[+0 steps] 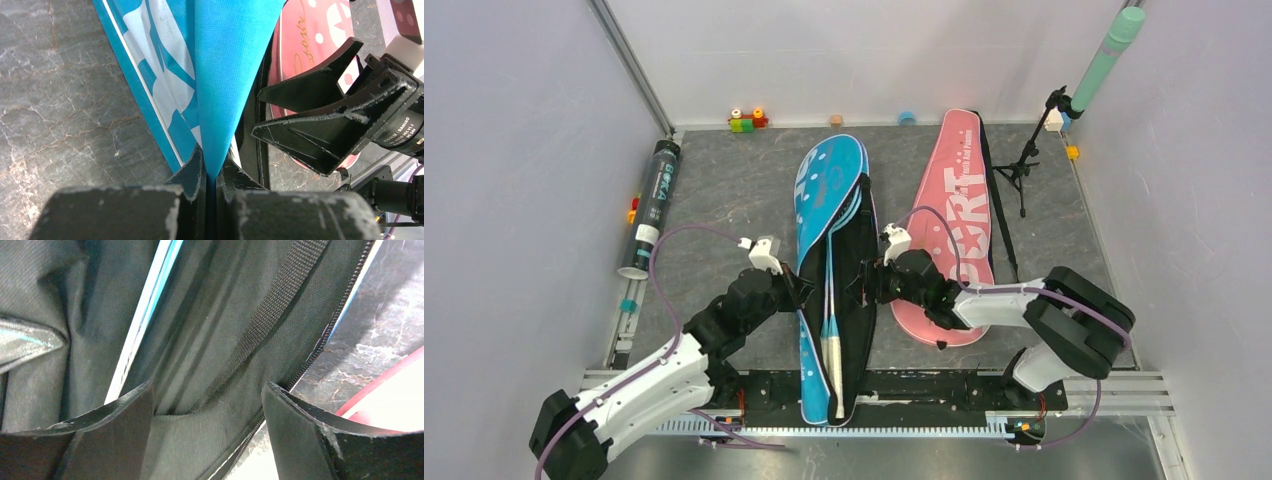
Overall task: Pack up the badminton gear
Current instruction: Place the racket in the racket bag.
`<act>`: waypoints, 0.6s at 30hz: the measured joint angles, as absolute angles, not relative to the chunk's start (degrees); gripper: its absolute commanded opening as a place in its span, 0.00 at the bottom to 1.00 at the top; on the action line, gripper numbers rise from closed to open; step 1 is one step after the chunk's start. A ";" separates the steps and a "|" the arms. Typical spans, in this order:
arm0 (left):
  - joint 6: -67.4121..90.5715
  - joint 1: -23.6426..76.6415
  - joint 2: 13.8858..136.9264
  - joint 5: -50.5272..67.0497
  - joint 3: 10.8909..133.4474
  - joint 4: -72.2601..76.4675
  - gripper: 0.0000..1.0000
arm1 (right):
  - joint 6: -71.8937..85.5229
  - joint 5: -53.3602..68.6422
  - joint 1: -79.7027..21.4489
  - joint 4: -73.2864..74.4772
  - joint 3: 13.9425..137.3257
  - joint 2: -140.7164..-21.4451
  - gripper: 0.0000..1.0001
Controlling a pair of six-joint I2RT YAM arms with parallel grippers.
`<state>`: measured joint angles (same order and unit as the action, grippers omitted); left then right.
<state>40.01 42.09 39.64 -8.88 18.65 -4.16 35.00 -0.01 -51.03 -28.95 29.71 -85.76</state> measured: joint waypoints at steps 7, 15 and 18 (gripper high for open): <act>41.54 42.09 38.00 -8.88 16.47 -4.12 0.02 | 40.38 -0.03 -54.85 -31.40 29.78 -90.52 0.71; 42.44 42.09 35.83 -8.88 14.11 -2.50 0.02 | 49.25 -5.10 -58.04 -39.68 27.94 -94.74 0.63; 43.00 41.98 35.48 -8.93 13.39 -1.85 0.02 | 51.94 -6.46 -58.52 -43.44 29.32 -98.37 0.56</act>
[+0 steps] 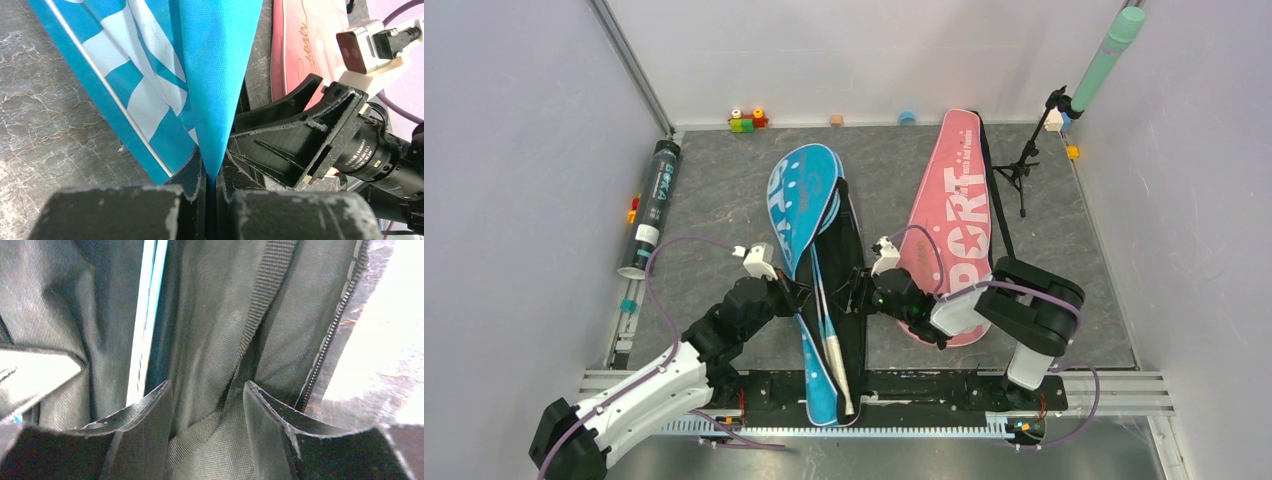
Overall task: Pack up the badminton gear
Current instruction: Place the racket in the racket bag, then adjust the racket in the racket bag.
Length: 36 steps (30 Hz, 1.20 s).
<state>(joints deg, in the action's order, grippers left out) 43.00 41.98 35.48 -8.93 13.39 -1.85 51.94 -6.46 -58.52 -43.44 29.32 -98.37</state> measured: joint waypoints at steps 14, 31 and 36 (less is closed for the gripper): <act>44.31 41.47 32.84 -10.92 10.83 0.12 0.02 | 55.24 -12.19 -59.37 -42.96 35.68 -105.51 0.09; 51.16 42.52 36.60 -24.01 10.79 -5.06 0.02 | 28.69 -25.56 -60.07 -23.00 20.21 -71.00 0.00; 52.69 42.59 41.65 -26.70 11.94 -5.78 0.02 | 23.73 -23.00 -60.07 -13.63 17.63 -55.75 0.00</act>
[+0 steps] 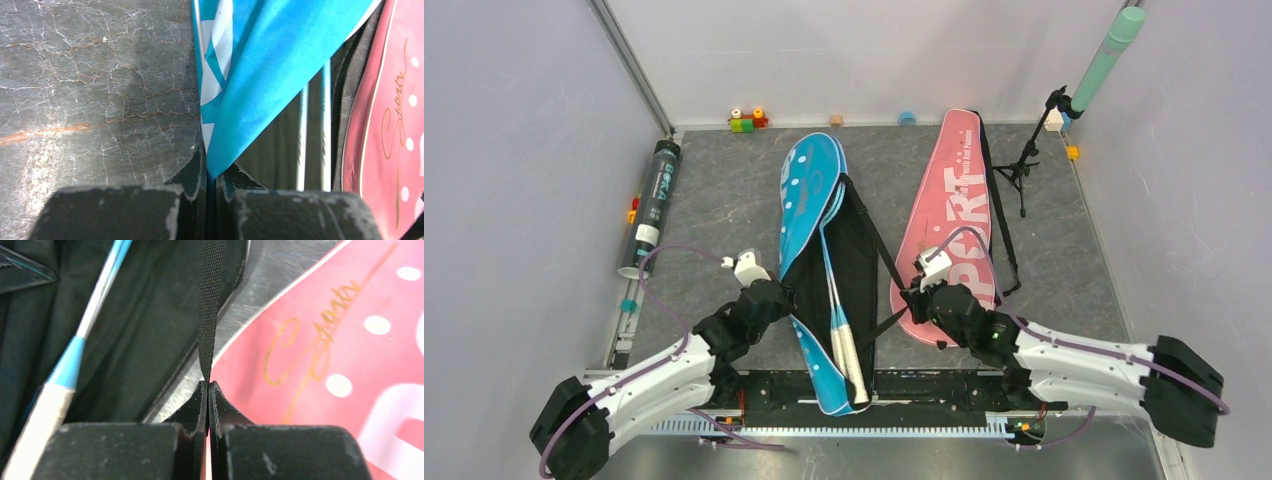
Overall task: Pack up the badminton gear
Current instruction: Adjust the racket in the racket bag.
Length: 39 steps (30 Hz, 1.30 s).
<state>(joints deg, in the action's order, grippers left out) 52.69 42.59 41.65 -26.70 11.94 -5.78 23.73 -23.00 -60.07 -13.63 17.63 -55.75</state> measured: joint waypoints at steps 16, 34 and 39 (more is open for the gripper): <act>56.38 43.90 40.05 -26.39 13.34 -8.58 0.02 | 36.60 -34.39 -59.33 21.69 22.87 -38.76 0.00; 51.72 42.65 49.50 -18.13 13.17 4.54 0.02 | 27.90 -30.02 -57.67 14.87 18.55 -41.32 0.50; 49.45 42.22 55.51 -13.78 13.28 11.77 0.02 | 20.25 -21.26 -57.52 6.76 17.80 -45.87 0.80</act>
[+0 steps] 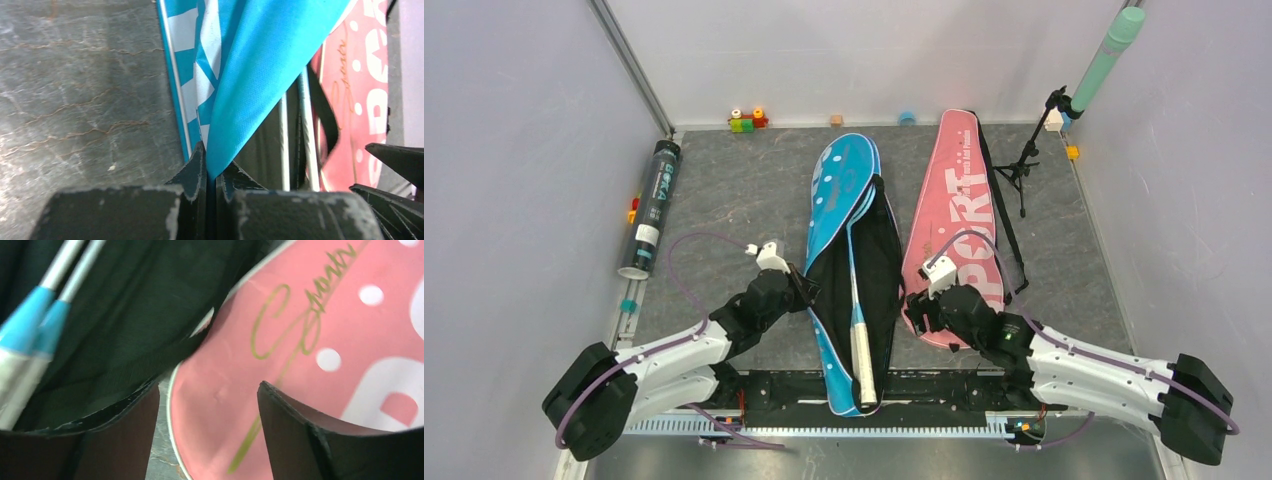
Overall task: Pack up the badminton gear
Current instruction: Adjust the racket in the racket bag.
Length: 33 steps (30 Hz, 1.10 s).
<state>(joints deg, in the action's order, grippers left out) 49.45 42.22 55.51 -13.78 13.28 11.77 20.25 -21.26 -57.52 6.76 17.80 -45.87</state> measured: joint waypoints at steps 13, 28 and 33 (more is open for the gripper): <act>48.10 42.22 54.63 -10.44 13.10 15.16 0.02 | 17.74 6.50 -57.76 -7.29 13.96 -39.42 0.98; 48.10 42.24 54.37 -10.00 12.64 15.73 0.02 | 29.78 14.52 -60.27 -26.48 10.02 -57.91 0.98; 48.10 42.24 54.59 -9.39 12.21 16.88 0.02 | 33.93 9.98 -60.27 -34.17 12.10 -64.53 0.98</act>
<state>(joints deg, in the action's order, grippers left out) 48.10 42.24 54.59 -9.39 12.21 16.88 33.93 9.98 -60.27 -34.17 12.10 -64.53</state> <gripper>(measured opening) 0.063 0.979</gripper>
